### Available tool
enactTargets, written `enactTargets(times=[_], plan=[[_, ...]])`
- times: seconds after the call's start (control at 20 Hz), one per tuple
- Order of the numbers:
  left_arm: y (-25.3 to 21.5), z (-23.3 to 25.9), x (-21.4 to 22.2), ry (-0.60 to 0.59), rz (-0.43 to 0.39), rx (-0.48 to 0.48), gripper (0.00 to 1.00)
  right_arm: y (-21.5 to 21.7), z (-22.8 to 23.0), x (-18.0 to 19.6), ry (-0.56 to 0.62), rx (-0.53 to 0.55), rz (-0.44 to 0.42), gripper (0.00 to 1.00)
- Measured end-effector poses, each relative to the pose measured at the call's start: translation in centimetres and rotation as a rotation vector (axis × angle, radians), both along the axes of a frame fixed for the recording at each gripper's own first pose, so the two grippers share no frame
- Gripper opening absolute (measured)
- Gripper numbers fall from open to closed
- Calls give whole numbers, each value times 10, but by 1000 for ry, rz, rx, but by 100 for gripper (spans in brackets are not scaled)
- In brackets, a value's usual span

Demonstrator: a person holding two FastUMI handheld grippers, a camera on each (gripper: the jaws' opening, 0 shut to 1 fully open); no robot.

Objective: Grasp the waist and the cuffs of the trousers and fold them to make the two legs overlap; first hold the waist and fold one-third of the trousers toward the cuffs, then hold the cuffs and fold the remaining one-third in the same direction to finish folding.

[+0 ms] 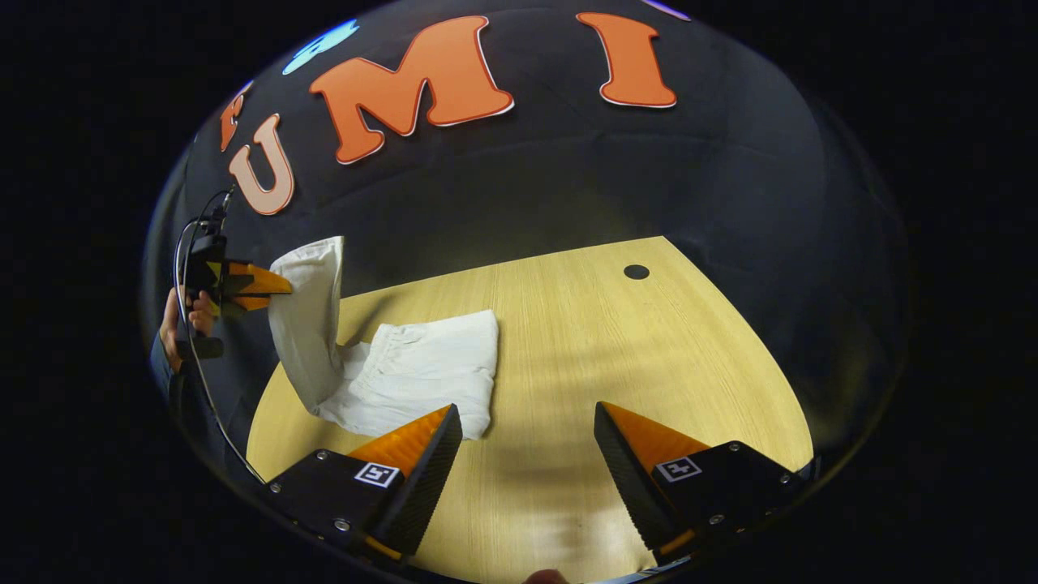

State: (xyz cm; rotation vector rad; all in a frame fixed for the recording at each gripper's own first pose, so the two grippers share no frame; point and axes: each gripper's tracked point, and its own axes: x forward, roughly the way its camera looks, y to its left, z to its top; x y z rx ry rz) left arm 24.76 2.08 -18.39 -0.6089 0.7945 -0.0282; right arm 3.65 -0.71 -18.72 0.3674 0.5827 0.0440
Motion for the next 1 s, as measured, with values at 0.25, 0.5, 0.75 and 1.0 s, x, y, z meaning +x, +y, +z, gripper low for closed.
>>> enactTargets(times=[0.25,0.5,0.75,1.0], plan=[[-71,-3,6,15,-79,6,10,-20,-10,-6,7,13,-4,99],[-142,-10,-4,-3,-188,13,10,-42,-18,-11,5,14,-15,99],[-223,-65,-53,49,-537,136,9,-54,-26,-11,15,75,-30,99],[-247,-83,-94,27,-666,191,51,-54,-26,-7,18,78,-20,99]])
